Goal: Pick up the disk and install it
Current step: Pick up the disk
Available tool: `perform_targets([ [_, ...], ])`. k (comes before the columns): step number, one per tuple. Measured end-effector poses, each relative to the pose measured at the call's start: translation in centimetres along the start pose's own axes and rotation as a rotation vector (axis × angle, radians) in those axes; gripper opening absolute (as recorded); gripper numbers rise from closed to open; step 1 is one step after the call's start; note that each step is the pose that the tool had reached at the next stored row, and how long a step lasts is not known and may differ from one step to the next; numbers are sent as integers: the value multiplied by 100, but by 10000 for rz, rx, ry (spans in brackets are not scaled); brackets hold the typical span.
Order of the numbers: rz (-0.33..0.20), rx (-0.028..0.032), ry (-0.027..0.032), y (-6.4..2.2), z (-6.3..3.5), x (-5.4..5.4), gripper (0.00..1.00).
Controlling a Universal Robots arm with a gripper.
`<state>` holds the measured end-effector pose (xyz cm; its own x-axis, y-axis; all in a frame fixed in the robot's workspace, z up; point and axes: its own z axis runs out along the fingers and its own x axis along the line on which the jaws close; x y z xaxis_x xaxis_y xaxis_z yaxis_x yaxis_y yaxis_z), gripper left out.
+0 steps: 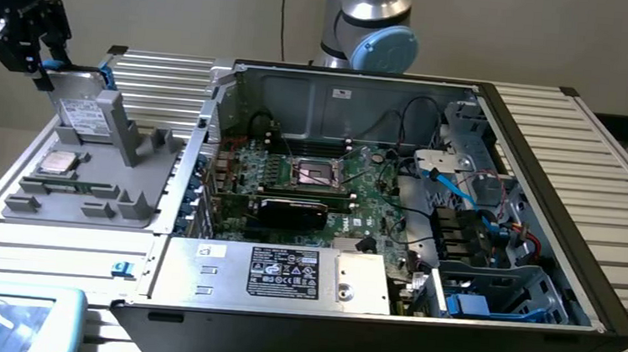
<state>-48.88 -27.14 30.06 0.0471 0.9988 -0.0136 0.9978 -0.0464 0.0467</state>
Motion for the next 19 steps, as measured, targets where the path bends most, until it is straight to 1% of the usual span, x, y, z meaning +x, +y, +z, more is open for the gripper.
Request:
perform_targets([
  [8,0,-1,1,0,2,0,62],
  [9,0,0,0,0,2,0,60],
  [10,0,-1,0,0,2,0,53],
  [19,16,1,-1,-2,13,6,53],
])
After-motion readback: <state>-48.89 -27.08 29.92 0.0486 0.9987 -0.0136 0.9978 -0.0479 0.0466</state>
